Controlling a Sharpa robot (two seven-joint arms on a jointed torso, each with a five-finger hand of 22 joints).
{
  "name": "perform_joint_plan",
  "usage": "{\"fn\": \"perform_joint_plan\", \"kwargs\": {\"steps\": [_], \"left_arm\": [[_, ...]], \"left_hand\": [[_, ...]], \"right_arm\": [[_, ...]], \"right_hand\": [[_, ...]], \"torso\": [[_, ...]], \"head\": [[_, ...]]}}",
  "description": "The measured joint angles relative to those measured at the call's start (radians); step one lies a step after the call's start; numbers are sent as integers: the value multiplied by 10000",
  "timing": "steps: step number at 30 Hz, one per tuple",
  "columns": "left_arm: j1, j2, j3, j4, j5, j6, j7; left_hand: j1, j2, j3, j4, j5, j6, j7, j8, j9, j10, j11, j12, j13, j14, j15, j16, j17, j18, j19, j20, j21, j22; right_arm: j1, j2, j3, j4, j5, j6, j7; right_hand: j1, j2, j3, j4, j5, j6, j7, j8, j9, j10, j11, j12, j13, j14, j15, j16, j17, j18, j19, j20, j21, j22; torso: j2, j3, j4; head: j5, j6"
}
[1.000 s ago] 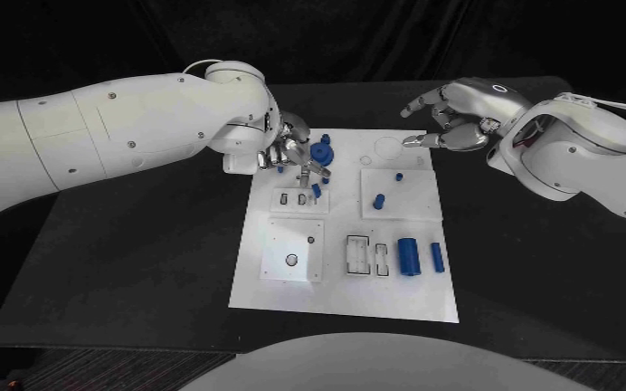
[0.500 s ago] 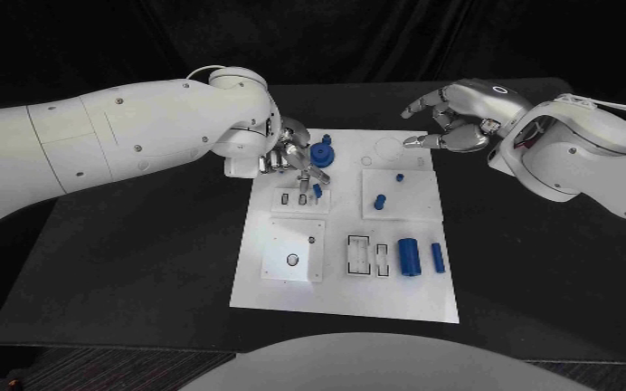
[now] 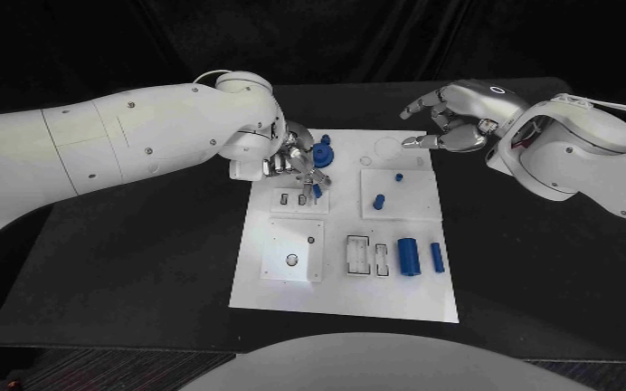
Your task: Assemble the parts on the task board
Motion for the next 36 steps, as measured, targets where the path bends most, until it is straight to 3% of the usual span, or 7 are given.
{"fn": "perform_joint_plan", "kwargs": {"steps": [16,36], "left_arm": [[-112,70,-1,-145,-3,41,55],[-133,65,3,-175,-4,79,89]], "left_hand": [[174,12,374,-318,154,0,0,-260,91,0,1,0,0,0,1,0,0,-1,-89,-10,-116,0],[471,-195,1341,-1009,832,110,-37,-645,323,4,-70,-1,-1,37,-35,0,0,-1,-88,-10,-204,-1]], "right_arm": [[-62,24,0,-61,0,73,-24],[-99,51,0,-116,0,133,-74]], "right_hand": [[18,17,0,0,0,0,0,0,-21,0,0,0,7,0,0,0,-32,0,0,0,-42,-2],[81,79,-28,-28,40,0,0,0,-43,0,0,0,4,0,0,-44,-44,0,0,0,-84,-4]], "torso": [[4,11,-13],[1,16,-12]], "head": [[-14,0],[-17,0]]}}
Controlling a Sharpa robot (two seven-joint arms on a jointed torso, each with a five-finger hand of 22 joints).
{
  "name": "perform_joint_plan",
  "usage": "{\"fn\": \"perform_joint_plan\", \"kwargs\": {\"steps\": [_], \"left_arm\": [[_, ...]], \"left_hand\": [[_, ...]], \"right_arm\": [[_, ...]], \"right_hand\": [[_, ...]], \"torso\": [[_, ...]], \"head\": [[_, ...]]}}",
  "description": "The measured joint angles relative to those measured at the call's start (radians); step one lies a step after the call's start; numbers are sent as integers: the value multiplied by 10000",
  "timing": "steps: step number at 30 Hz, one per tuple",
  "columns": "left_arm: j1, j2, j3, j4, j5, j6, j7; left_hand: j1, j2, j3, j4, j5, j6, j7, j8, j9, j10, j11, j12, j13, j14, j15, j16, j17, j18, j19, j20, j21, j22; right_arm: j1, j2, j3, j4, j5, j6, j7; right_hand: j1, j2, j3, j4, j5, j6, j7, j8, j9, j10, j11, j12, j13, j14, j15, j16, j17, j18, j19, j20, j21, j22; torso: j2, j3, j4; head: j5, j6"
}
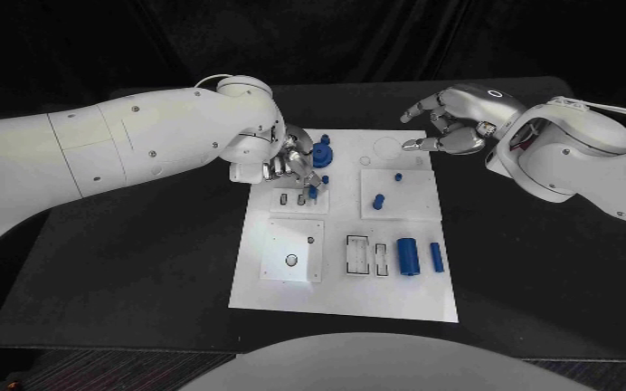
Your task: Assemble the parts on the task board
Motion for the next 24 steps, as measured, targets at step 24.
{"fn": "perform_joint_plan", "kwargs": {"steps": [24], "left_arm": [[-6,-362,-1,187,2,-10,24]], "left_hand": [[-190,-290,1172,-510,458,113,3,-195,296,-1,1,0,-1,-36,-35,0,0,-1,-37,-37,-121,-1]], "right_arm": [[-19,-25,0,-26,0,48,-50]], "right_hand": [[0,-1,30,-30,37,35,35,0,-10,0,0,-41,-3,0,0,-51,-82,0,0,0,-62,-2]], "torso": [[-9,-10,15]], "head": [[-16,0]]}}
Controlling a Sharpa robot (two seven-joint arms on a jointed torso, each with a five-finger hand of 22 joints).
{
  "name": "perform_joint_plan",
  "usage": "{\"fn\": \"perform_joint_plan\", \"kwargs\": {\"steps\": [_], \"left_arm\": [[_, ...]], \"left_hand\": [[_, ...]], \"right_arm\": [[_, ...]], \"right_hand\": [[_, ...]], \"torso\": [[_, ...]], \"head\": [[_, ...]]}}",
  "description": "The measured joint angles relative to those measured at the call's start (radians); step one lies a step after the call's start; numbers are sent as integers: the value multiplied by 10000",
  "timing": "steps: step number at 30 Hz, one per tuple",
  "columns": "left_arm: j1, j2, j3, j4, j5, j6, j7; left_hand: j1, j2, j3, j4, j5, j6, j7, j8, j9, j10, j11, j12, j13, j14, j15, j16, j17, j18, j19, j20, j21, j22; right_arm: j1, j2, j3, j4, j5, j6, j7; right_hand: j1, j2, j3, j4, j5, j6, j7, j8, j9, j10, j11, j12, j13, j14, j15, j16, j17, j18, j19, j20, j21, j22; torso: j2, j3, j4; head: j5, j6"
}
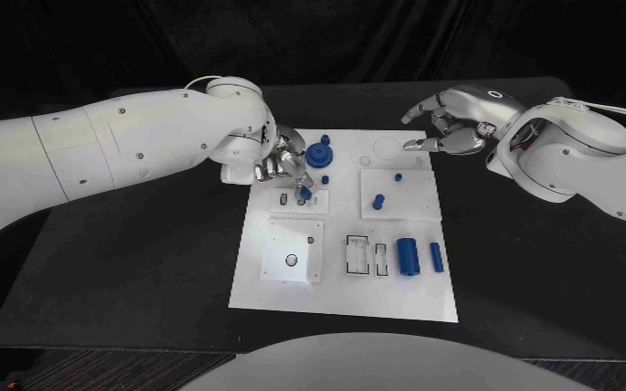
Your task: Assemble the parts on the task board
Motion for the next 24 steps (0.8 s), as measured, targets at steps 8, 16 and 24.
{"fn": "perform_joint_plan", "kwargs": {"steps": [8,16,24], "left_arm": [[-2,-183,-1,155,-3,-8,-16],[-3,-343,-2,293,-4,-30,-32],[-3,-476,-4,366,-5,-51,-53]], "left_hand": [[-54,-54,101,-11,0,31,-2,-42,31,0,1,0,0,38,-38,0,0,1,0,0,-6,0],[-146,-145,286,-11,-1,31,-1,-80,77,0,1,0,0,38,-37,0,0,1,1,0,-42,0],[-311,-195,414,-23,-2,31,-1,-127,110,0,1,0,0,38,-37,0,0,1,-35,-35,-139,-17]], "right_arm": [[-10,-16,0,2,0,39,-26],[-17,-20,0,7,0,94,-58],[-21,-35,0,14,0,157,-99]], "right_hand": [[40,40,0,0,0,0,0,0,0,-38,38,-37,0,0,0,-62,-32,-1,0,0,-68,7],[40,40,0,0,0,0,0,0,-11,-37,37,-37,-1,0,0,-105,-74,-1,0,0,-115,7],[40,40,-28,-27,0,0,0,0,-10,-37,37,-76,-1,0,0,-104,-96,0,0,0,-115,6]], "torso": [[0,0,-1],[1,0,1],[11,-3,2]], "head": [[17,0],[95,0],[148,0]]}}
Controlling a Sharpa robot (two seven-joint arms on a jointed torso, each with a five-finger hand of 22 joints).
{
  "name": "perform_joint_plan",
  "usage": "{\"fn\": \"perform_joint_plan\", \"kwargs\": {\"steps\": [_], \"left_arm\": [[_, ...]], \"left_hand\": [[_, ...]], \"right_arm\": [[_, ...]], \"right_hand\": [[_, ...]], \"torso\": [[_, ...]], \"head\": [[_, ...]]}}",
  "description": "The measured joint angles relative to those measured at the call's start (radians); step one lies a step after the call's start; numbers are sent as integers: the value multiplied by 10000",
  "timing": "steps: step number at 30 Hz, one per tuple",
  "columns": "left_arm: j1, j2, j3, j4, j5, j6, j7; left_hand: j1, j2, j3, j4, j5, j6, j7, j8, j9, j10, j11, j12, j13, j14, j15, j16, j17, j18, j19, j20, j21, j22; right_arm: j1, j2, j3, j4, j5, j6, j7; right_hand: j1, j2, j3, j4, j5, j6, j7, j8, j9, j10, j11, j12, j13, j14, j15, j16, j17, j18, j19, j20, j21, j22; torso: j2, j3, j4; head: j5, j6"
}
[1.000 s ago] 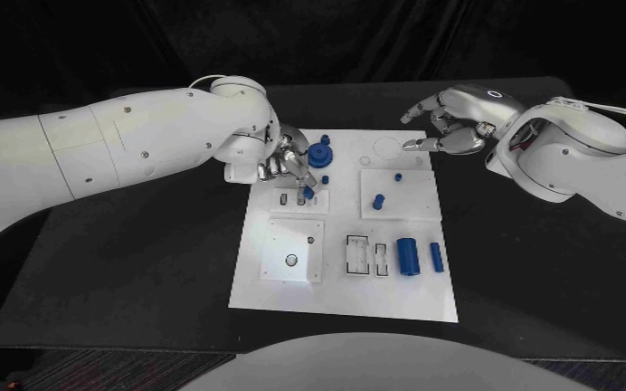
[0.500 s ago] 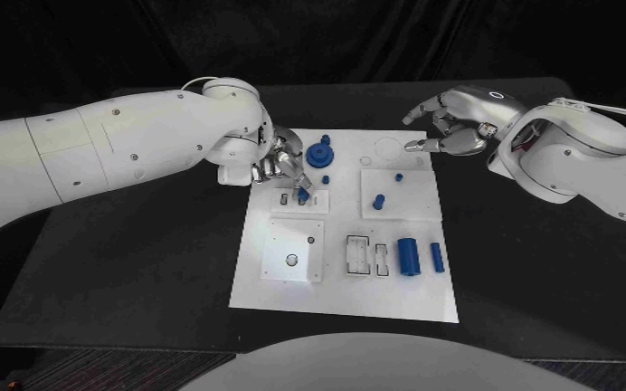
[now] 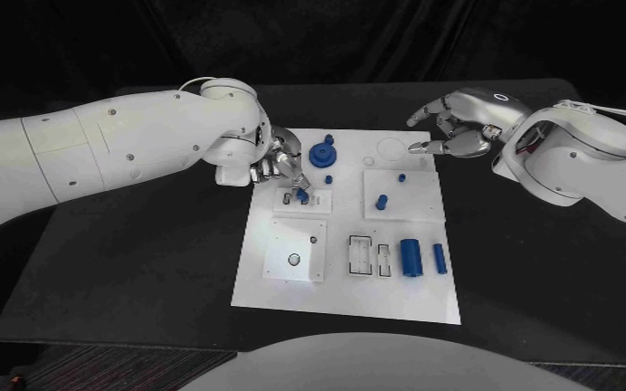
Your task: Assemble the parts on the task board
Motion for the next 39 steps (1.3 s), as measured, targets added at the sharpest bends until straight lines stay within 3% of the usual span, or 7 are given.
{"fn": "perform_joint_plan", "kwargs": {"steps": [15,39], "left_arm": [[-3,-59,0,49,-2,-23,-10],[-100,-225,-1,257,-2,-97,-82]], "left_hand": [[-380,-120,300,26,-284,-38,36,-184,83,0,1,-193,0,0,1,-155,0,0,-108,33,-116,-123],[-586,-140,410,136,-332,-38,36,-271,101,0,1,-271,0,-1,2,-199,0,0,-107,34,-167,-119]], "right_arm": [[-4,-14,0,7,0,72,-56],[-14,-41,0,13,0,148,-158]], "right_hand": [[0,0,0,0,0,0,0,0,-10,-36,-36,0,7,0,0,0,0,0,0,0,-58,-2],[-1,-1,0,0,0,0,0,0,-17,-71,-1,-39,3,28,28,-77,-53,0,-36,36,-118,-18]], "torso": [[3,0,8],[-11,4,-16]], "head": [[-4,0],[32,0]]}}
